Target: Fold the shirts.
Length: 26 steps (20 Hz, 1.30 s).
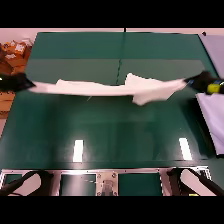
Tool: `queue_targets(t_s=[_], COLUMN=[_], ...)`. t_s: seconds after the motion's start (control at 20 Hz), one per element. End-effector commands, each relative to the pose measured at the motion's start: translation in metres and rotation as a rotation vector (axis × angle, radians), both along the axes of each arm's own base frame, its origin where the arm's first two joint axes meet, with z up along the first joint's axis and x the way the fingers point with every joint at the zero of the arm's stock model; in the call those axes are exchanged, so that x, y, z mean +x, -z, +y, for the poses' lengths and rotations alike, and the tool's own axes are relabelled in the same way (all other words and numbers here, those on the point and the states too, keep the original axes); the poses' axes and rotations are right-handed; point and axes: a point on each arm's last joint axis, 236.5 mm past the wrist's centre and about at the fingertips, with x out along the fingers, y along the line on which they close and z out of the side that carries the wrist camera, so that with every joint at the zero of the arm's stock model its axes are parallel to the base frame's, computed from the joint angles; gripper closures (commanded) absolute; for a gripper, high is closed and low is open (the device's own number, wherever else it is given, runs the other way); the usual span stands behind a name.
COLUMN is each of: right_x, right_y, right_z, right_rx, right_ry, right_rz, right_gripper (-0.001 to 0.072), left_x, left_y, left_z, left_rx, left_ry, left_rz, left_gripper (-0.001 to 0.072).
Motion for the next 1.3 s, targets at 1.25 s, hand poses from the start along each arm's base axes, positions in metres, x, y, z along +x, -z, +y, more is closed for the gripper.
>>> queue_targets(t_s=[1.25], right_x=[0.085], right_y=[0.016], right_z=[-0.049], right_rx=[-0.007], right_ry=[0.201], right_rz=[-0.122], right_gripper=[0.0692], left_x=[0.083], left_y=[0.014], left_z=[-0.077], left_rx=[-0.234], left_ry=[0.172], left_rz=[-0.114], left_gripper=[0.0688])
